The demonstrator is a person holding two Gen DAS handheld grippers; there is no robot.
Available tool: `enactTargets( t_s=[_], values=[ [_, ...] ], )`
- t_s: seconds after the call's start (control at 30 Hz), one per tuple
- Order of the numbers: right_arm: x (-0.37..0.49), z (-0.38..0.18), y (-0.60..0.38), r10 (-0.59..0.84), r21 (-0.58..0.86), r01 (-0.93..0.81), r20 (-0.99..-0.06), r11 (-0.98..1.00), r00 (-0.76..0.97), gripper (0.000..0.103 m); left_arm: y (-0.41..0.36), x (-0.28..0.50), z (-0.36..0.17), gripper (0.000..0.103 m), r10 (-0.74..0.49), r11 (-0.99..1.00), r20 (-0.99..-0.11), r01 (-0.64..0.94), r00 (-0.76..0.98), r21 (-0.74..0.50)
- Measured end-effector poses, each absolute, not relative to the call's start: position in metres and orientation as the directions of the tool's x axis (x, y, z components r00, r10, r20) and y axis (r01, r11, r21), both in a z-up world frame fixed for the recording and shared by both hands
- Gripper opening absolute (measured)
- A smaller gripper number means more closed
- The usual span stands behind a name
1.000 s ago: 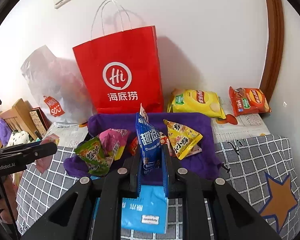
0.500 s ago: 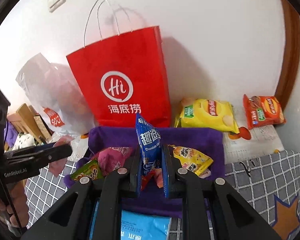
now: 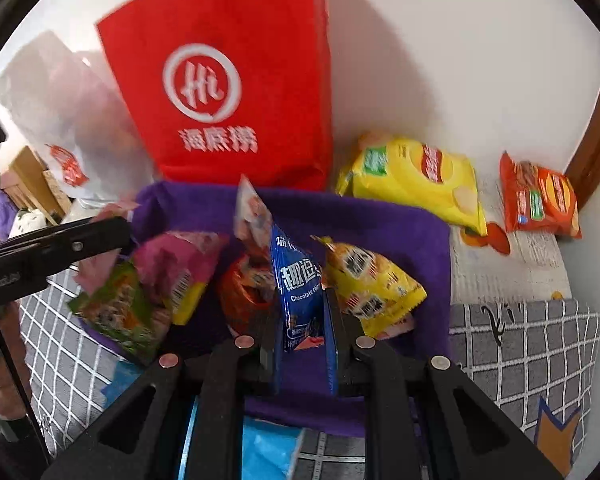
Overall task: Organize snacks
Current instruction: 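Carry both held packets up and over onto the purple towel, then open the right tool to drop the blue packet while the left drops the pink packet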
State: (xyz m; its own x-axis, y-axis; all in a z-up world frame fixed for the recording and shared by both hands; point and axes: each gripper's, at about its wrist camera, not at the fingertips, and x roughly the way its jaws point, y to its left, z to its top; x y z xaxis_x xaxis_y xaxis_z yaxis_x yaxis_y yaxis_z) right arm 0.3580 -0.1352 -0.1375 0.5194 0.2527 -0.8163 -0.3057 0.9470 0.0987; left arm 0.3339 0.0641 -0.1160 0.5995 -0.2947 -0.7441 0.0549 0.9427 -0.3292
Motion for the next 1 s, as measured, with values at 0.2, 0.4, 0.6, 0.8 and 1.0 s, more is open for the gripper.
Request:
enactTargets(
  t_s=[0.2,0.4,0.6,0.8,1.0],
  values=[
    [0.363,-0.15,-0.134,0.251,0.11,-0.296,-0.833,0.949,0.493,0.017,0.059,0.334,-0.122,0.043,-0.31,0.94,-0.749,0.073,0.586,-0.332],
    [0.363,-0.155,-0.127,0.244,0.089,-0.322,-0.841,0.942,0.483,0.02,0.05,0.336,-0.13,0.043,-0.317,0.941,-0.766,0.082,0.56,-0.329],
    [0.364,-0.145,-0.14,0.252,0.115,-0.286,-0.823,0.951,0.508,0.039,0.048,0.336,-0.134,0.043,-0.312,0.944,-0.768,0.088,0.559,-0.319],
    [0.362,-0.135,-0.146,0.253,0.124,-0.267,-0.808,0.956,0.532,0.042,0.044,0.339,-0.136,0.043,-0.311,0.945,-0.773,0.097,0.552,-0.311],
    [0.361,-0.134,-0.143,0.255,0.118,-0.277,-0.805,0.954,0.535,0.042,0.038,0.34,-0.139,0.043,-0.297,0.952,-0.781,0.103,0.55,-0.289]
  ],
)
